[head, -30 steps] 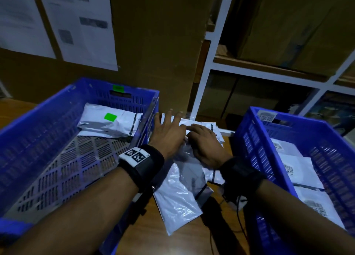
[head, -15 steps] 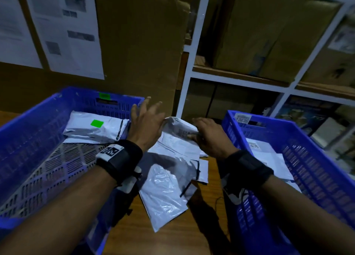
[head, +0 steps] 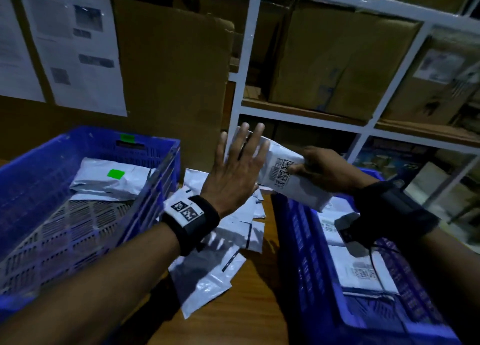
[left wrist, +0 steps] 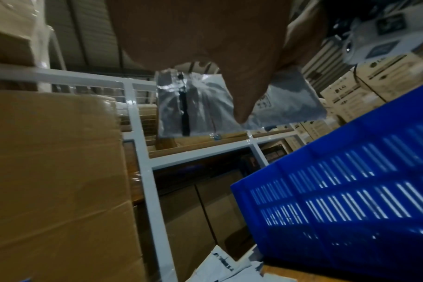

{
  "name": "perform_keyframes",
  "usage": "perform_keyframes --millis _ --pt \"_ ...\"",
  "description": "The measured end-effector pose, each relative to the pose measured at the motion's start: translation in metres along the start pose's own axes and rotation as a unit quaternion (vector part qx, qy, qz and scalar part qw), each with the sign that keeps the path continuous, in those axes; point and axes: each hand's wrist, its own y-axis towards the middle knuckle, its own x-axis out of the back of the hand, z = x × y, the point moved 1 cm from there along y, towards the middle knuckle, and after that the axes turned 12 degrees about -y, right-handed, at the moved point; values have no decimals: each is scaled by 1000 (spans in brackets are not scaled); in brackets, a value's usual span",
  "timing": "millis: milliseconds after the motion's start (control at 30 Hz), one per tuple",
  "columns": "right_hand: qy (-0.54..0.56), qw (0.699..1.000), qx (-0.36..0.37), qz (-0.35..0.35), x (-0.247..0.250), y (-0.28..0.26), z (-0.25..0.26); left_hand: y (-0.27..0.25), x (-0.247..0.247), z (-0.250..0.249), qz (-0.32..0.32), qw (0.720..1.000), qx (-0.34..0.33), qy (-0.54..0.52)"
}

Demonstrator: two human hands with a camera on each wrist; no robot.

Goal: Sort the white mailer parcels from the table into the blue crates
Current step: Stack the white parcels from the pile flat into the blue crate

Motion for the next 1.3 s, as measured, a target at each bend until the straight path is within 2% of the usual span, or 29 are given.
perform_keyframes --millis 167,267,367,467,533,567,667,767,933,1033,1167,1300 --pt "25 999 17 20 12 -32 -45 35 -19 -47 5 997 -63 34" --pt "32 998 47 8 11 -49 -76 56 -27 -81 6 995 -75 67" --pt "30 999 44 4 7 -62 -112 76 -34 -121 -1 993 -85 80" --pt "11 999 50 -18 2 -71 -145 97 -43 -150 48 992 -86 80" --pt "-38 997 30 -54 -2 -79 -164 109 -48 -168 111 989 -60 80" --pt "-63 997 -1 -45 -6 -85 -171 115 -52 -177 147 985 -36 83" --pt "-112 991 -54 42 -24 -99 -182 131 -60 -199 231 969 54 73" --pt "-168 981 -55 76 -48 -98 -196 147 -70 -216 271 956 103 48" --pt "-132 980 -106 104 -76 -88 -209 159 -95 -234 328 930 161 41" --pt "-129 976 -124 122 -88 -80 -217 153 -120 -241 346 920 180 40" --pt "-130 975 -134 117 -108 -71 -224 144 -151 -246 336 922 192 27" --pt "-115 975 -146 125 -127 -64 -237 133 -179 -230 314 929 194 6"
